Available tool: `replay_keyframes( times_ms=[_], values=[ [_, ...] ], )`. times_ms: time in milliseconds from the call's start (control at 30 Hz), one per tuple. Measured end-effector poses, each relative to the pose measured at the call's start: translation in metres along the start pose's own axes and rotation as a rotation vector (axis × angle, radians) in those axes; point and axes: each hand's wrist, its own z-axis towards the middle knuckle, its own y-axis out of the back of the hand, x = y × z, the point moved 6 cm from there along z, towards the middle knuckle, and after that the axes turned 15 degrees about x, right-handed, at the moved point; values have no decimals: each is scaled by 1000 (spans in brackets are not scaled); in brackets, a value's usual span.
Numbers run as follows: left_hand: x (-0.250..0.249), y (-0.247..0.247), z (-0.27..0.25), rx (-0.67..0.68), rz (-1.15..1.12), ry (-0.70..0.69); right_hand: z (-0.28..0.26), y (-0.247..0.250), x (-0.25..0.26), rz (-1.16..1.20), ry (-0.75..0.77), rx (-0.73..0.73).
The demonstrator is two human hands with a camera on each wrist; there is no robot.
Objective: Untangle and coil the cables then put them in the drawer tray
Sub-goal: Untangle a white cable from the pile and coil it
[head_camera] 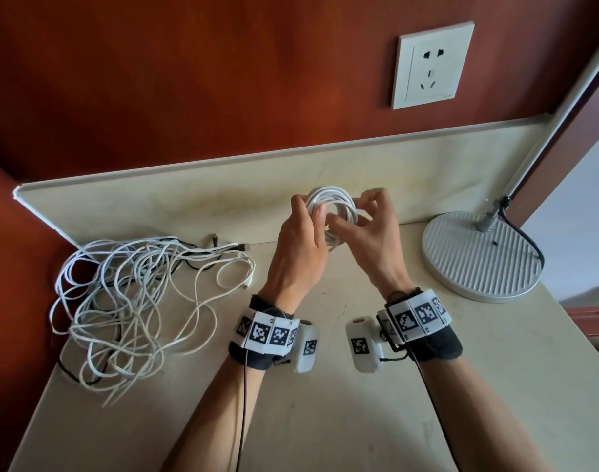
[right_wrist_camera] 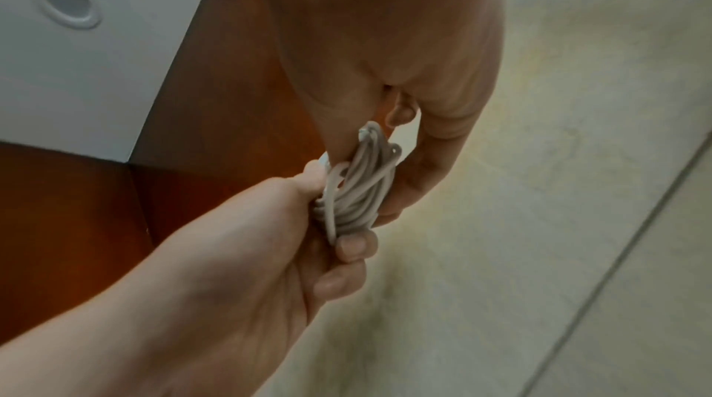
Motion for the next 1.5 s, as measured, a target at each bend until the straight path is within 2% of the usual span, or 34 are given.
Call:
replay_keyframes(
  times_ms=[133, 333, 500, 567, 633, 733, 833, 1067, 1300, 1500],
  values=[
    [-9, 12, 13, -18, -1, -71, 18, -5, 27, -43, 76, 108],
    [-4, 25, 20, -62, -37, -91, 29, -12, 33, -175, 115, 215],
    [11, 39, 25, -86, -105, -12, 28, -19, 28, 116, 66, 468],
    [16, 44, 25, -77, -132, 16, 29, -21, 27, 140, 75, 531],
    [22, 50, 24, -71, -174, 57, 30, -23, 26, 65, 90, 595],
    [27, 53, 23, -50, -220, 101, 26, -27, 28, -154, 151, 597],
    [23, 53, 22, -56, -171, 81, 23, -33, 31, -274, 210, 538],
    [37, 67, 25, -96, -128, 105, 19, -30, 45, -474, 202, 492],
    [57, 79, 23, -83, -264, 247, 13, -24, 58, -454, 203, 499],
    [47, 78, 22, -164, -169, 200, 11, -33, 58, -223, 195, 610]
  ],
)
